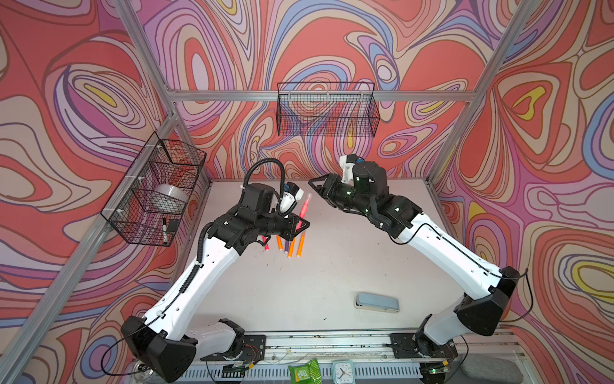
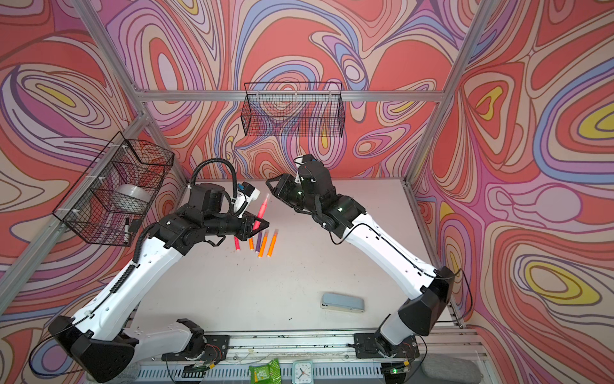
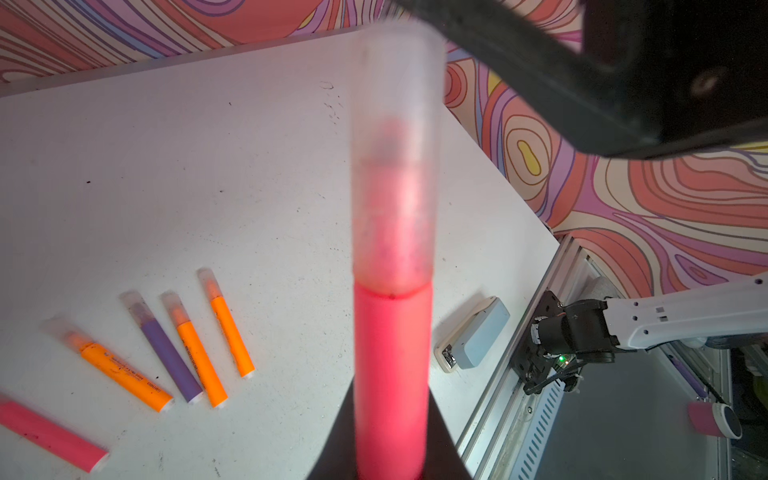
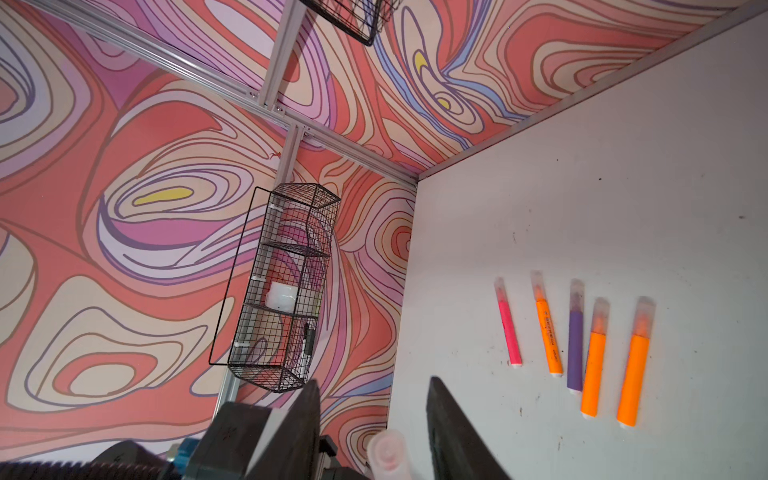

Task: Insert the pens into the pen caps
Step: 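Lower the cap onto the pink marker tip with the right gripper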

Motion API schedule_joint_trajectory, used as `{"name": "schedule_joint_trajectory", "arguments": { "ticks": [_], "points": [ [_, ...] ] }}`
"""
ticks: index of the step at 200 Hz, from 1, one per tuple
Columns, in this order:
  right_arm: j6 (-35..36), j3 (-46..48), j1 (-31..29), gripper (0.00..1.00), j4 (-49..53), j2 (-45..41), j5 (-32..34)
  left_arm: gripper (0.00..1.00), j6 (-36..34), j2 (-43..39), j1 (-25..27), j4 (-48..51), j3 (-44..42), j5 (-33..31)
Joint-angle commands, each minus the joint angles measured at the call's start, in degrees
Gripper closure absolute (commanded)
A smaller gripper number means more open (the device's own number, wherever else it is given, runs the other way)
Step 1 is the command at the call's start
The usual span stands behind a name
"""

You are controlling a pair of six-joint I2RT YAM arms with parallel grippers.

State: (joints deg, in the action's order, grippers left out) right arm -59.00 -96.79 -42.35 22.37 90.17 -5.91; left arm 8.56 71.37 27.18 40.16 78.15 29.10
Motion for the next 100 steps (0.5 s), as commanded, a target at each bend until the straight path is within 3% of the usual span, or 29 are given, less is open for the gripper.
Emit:
{"name": "schedule_joint_trajectory", "arguments": {
  "ticks": [1, 49, 100],
  "points": [
    [-0.5, -1.3, 0.2, 0.61, 0.3, 0.9, -1.1, 1.0, -2.1, -0.1, 0.3, 1.9, 2.2, -1.0],
    [-0.4, -2.1, 0.2, 0.72, 1.1, 2.3, -2.4, 1.0, -2.1, 0.7, 1.1, 1.6, 2.2, -1.1],
    [0.2, -3.4, 0.2, 0.73, 1.8, 3.2, -3.1, 1.0, -2.2, 0.8, 1.1, 1.4, 1.9, -1.2]
  ]
}}
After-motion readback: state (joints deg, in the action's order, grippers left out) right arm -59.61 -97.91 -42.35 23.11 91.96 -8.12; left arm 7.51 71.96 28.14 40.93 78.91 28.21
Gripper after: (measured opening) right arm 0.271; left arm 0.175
